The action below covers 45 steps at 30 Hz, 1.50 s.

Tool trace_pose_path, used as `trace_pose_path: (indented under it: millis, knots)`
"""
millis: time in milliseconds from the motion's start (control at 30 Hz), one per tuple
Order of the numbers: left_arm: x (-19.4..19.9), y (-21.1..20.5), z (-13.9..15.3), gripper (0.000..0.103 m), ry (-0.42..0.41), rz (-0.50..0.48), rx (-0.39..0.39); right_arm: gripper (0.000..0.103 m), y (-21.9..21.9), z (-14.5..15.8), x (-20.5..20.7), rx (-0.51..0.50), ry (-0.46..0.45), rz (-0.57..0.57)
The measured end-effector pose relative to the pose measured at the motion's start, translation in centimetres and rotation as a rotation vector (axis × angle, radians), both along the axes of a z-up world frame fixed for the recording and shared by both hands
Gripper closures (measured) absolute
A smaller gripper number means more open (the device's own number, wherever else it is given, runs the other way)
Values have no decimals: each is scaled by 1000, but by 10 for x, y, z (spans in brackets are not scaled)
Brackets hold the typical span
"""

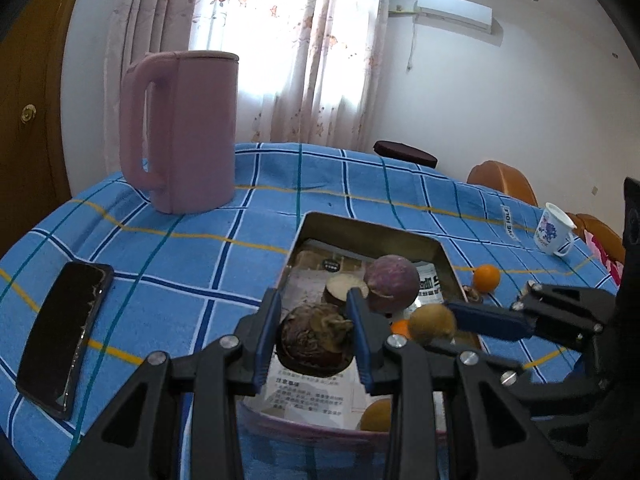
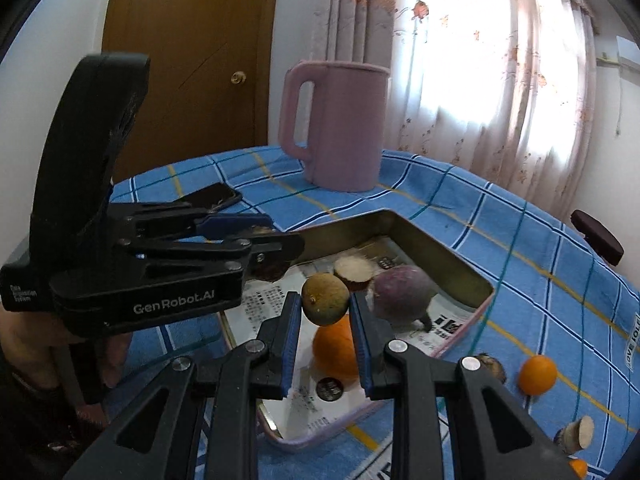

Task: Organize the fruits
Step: 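Carry both fruits over the tin box and open both grippers to drop them, then grasp a dried brown bulb with the right gripper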

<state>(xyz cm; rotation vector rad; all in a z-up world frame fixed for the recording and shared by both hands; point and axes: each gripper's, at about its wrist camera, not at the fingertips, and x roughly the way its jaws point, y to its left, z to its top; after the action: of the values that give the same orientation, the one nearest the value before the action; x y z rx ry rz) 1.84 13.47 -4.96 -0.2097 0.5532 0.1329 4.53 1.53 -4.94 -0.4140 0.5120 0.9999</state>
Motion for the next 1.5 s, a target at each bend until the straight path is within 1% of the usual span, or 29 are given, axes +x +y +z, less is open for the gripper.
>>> trace_pose_path:
  millis: [100, 167, 200, 233, 300, 367, 400, 500, 533, 667, 700, 767, 900, 1000, 1033, 1067, 1100, 1133, 1167, 1233, 1300, 1367, 1433, 1500]
  knots:
    - [-1, 0, 0, 67, 4, 2, 2, 77, 7, -7, 0, -26, -1, 3]
    - [-2, 0, 1, 61, -5, 8, 6, 76, 7, -11, 2, -39, 23, 6]
    - [-3, 0, 2, 51, -8, 12, 6, 71, 6, -12, 1, -43, 23, 5]
    - [-5, 1, 3, 39, -18, 27, 6, 60, 4, -11, 0, -45, 16, 0]
    - [-10, 3, 7, 28, -46, 41, -4, 52, -3, -8, 0, -30, 10, -13]
    - [-13, 2, 10, 27, -63, 36, -11, 52, -19, -2, -3, -8, 2, -27]
    - [-13, 1, 11, 25, -67, 38, -10, 52, -28, 1, -3, -1, -13, -39]
    - [-13, -5, 13, 14, -81, 36, -7, 52, -60, 9, 4, 18, -38, -105]
    - [-11, -9, 13, 12, -83, 35, -5, 52, -72, 11, 12, 22, -40, -149]
    - [-2, -21, 12, 10, -77, 20, -2, 52, -95, 6, 48, -5, -10, -298]
    - [-1, -23, 12, 8, -76, 21, 4, 52, -95, 3, 55, -19, -4, -313]
    - [3, -26, 13, 4, -77, 25, 19, 52, -90, -3, 66, -44, 12, -315]
    - [6, -26, 16, 4, -77, 30, 25, 52, -74, -14, 81, -75, 62, -286]
    - [6, -26, 18, 4, -83, 32, 31, 52, -61, -19, 87, -128, 67, -277]
    - [6, -26, 19, 3, -83, 31, 32, 52, -58, -23, 89, -149, 81, -275]
    - [7, -27, 20, 3, -82, 28, 34, 52, -55, -29, 96, -183, 116, -285]
    - [8, -28, 21, 3, -83, 26, 36, 52, -54, -31, 100, -192, 136, -289]
    - [8, -30, 21, 3, -84, 23, 39, 58, -54, -32, 103, -190, 159, -282]
    - [9, -33, 22, 3, -83, 18, 43, 62, -54, -32, 104, -187, 161, -281]
    - [11, -39, 24, 3, -84, 5, 48, 62, -59, -28, 100, -166, 145, -293]
    - [14, -48, 27, 3, -86, -12, 59, 62, -73, -19, 90, -111, 118, -309]
    - [18, -60, 31, 3, -88, -40, 69, 62, -94, -7, 80, -66, 73, -348]
    - [24, -79, 35, 3, -89, -85, 82, 62, -115, 2, 74, -29, 51, -383]
    - [30, -96, 37, 3, -87, -121, 94, 62, -145, 12, 68, -2, 8, -450]
